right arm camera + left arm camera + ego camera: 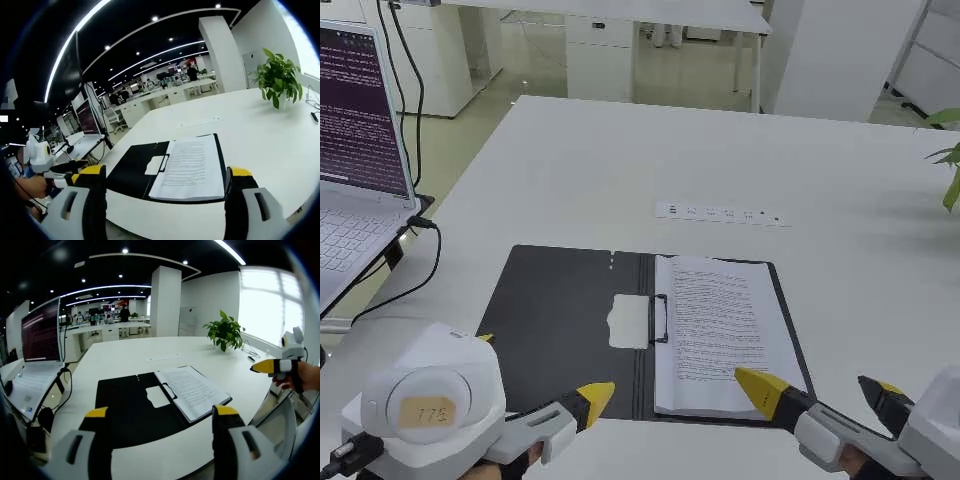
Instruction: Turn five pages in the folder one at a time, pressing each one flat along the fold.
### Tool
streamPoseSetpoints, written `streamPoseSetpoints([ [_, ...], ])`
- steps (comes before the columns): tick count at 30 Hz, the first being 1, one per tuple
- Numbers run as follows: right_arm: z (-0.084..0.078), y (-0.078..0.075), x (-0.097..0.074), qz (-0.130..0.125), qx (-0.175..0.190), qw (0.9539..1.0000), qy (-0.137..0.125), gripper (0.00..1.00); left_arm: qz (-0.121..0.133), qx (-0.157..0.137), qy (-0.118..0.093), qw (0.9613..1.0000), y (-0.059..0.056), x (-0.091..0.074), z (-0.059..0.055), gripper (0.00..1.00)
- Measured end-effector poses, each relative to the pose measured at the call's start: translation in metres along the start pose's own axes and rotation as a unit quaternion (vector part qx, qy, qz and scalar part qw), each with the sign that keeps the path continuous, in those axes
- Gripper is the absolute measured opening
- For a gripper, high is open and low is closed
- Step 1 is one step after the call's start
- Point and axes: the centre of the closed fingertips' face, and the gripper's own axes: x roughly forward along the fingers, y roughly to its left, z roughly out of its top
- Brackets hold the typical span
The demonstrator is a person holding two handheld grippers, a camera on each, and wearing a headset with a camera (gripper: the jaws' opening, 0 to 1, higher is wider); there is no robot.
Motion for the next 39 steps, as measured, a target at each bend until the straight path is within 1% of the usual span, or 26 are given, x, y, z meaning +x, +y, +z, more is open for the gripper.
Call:
streamPoseSetpoints([
  [7, 0.0, -0.001, 0.0, 0.0, 0.001, 1.0, -0.004, 0.98, 0.003, -0.002, -0.004, 1.0, -0.001, -0.002, 0.003, 0.82],
  [10, -0.001, -0.005, -0.001, -0.003, 0.003, 1.0, -0.004, 0.99, 0.003, -0.001, -0.002, 1.0, -0.002, -0.002, 0.002, 0.82],
  [12, -0.005, -0.007, -0.001, -0.004, 0.003, 1.0, 0.001, 0.99, 0.002, -0.002, -0.001, 1.0, -0.003, -0.003, 0.001, 0.82],
  [15, -0.008, -0.007, -0.002, -0.005, 0.007, 1.0, 0.003, 0.99, 0.002, 0.0, 0.006, 1.0, -0.004, -0.002, -0.002, 0.82],
  [19, -0.01, -0.008, -0.001, -0.004, 0.013, 0.9999, 0.003, 1.0, 0.002, 0.001, 0.008, 1.0, -0.007, -0.002, -0.003, 0.82],
  [26, -0.008, -0.008, 0.001, -0.003, 0.013, 0.9999, 0.003, 1.0, 0.002, -0.002, 0.005, 1.0, -0.007, 0.001, -0.001, 0.82],
  [35, -0.009, -0.007, 0.002, -0.003, 0.013, 0.9999, 0.005, 1.0, -0.002, -0.002, 0.007, 1.0, -0.008, 0.003, -0.002, 0.81],
  [39, -0.008, -0.006, 0.002, -0.003, 0.014, 0.9999, 0.003, 1.0, -0.002, 0.002, 0.005, 1.0, -0.008, 0.004, 0.0, 0.82],
])
